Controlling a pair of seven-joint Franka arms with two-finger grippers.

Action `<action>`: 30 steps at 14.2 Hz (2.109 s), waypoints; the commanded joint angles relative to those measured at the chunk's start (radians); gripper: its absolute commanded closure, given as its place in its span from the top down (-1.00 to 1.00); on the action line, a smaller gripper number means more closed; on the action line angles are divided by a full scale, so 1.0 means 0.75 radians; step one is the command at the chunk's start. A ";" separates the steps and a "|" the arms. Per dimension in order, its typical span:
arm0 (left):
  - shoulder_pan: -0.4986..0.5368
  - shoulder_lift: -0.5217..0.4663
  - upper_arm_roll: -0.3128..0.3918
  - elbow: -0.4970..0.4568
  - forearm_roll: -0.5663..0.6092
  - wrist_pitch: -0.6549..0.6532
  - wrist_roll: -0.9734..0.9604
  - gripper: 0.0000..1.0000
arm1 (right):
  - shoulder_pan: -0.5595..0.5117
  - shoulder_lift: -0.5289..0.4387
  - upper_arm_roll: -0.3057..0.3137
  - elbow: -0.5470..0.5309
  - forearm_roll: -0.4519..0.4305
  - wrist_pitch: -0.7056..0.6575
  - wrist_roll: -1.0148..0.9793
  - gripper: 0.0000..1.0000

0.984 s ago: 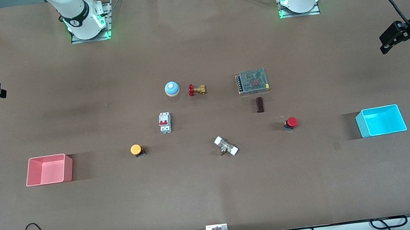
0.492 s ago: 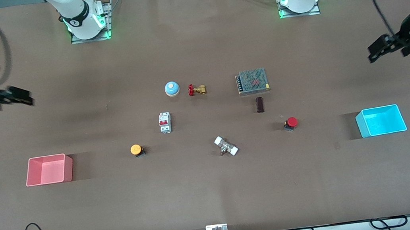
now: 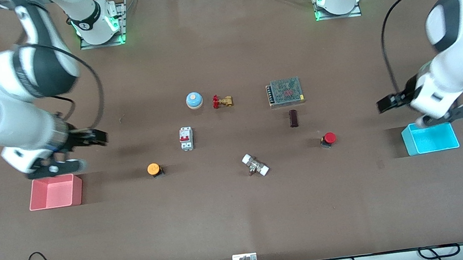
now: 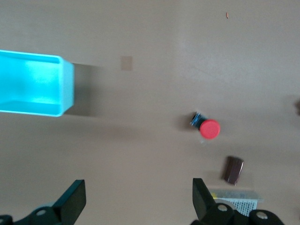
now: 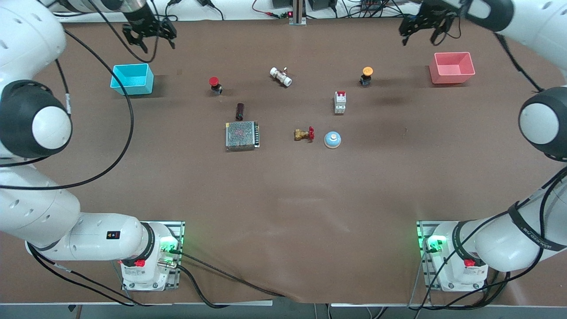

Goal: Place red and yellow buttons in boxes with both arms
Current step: 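Grasp the yellow button with the right gripper while the left gripper grasps the red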

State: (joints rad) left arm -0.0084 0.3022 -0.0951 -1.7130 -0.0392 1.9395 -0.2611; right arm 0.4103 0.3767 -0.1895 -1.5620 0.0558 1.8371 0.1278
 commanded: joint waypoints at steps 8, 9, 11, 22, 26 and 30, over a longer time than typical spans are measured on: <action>-0.210 0.337 -0.004 -0.044 -0.017 0.463 -0.396 1.00 | 0.150 0.361 -0.011 0.105 0.069 0.338 0.100 1.00; -0.218 0.348 -0.004 -0.052 -0.015 0.470 -0.400 1.00 | 0.144 0.379 -0.011 0.105 0.071 0.371 0.096 1.00; -0.220 0.352 -0.004 -0.062 -0.009 0.470 -0.400 0.95 | 0.142 0.420 -0.011 0.105 0.069 0.393 0.100 1.00; -0.222 0.350 -0.002 -0.080 -0.005 0.455 -0.398 -0.18 | 0.142 0.512 -0.011 0.107 0.081 0.512 0.106 0.81; -0.191 0.323 0.018 -0.052 0.001 0.386 -0.356 -0.32 | 0.138 0.510 -0.011 0.107 0.132 0.510 0.106 -0.07; -0.059 0.293 0.027 0.028 0.003 0.306 -0.155 -0.32 | 0.140 0.498 -0.011 0.109 0.130 0.498 0.104 -0.37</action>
State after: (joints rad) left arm -0.1044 0.5466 -0.0732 -1.7238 -0.0393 2.2329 -0.4615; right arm 0.5147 0.7498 -0.1962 -1.5008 0.1394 2.2205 0.1978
